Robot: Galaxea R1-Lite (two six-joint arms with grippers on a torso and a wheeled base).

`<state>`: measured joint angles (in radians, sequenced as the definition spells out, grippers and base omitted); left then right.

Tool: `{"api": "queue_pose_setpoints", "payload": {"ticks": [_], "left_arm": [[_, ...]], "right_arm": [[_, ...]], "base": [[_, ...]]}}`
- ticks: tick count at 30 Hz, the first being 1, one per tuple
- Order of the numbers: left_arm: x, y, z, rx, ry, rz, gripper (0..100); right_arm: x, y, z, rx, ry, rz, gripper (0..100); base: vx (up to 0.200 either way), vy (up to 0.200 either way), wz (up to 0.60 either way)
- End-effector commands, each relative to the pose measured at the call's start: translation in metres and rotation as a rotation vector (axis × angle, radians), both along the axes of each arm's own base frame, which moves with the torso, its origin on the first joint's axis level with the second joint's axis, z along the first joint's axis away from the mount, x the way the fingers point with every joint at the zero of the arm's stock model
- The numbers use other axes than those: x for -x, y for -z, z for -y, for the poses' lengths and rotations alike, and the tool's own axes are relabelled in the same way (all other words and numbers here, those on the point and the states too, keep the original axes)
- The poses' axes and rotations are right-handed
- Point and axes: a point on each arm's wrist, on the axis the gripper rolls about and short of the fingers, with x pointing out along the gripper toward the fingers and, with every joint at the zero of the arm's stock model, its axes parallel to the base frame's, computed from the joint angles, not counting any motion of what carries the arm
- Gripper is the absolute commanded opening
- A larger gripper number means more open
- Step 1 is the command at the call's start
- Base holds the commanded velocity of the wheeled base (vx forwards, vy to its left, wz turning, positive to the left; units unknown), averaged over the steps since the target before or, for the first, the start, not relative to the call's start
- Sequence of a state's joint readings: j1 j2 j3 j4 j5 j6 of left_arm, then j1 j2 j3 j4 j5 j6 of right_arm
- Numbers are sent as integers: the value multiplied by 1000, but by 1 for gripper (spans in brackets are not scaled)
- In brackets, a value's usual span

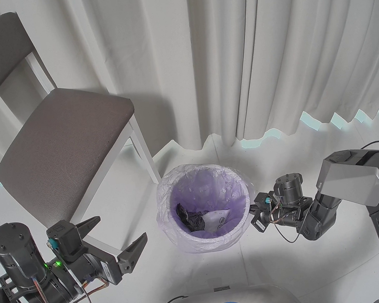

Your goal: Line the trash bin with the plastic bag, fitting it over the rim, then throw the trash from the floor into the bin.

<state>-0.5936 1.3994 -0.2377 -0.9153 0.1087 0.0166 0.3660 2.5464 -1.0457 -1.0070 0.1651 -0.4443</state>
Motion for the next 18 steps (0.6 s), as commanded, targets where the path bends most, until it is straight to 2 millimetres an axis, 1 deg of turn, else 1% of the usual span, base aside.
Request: {"api": "queue_pose_setpoints", "payload": {"ticks": [1,8,14,15,18], "left_arm": [[-3,6,2,-16,-2,-25,100],[-4,6,1,-17,-8,-28,100],[-5,9,2,-23,-9,-39,100],[-6,10,2,-26,-9,-44,100],[-7,11,3,-30,-9,-49,100]], "right_arm": [[-11,-3,5,-1,19,1,0],[-31,-9,15,-6,16,-30,0],[-39,-1,24,27,22,-45,0],[-41,1,27,25,15,-51,0],[-41,1,26,5,-31,-58,0]], "base": [[0,0,0],[0,0,0],[0,0,0],[0,0,0],[0,0,0]]}}
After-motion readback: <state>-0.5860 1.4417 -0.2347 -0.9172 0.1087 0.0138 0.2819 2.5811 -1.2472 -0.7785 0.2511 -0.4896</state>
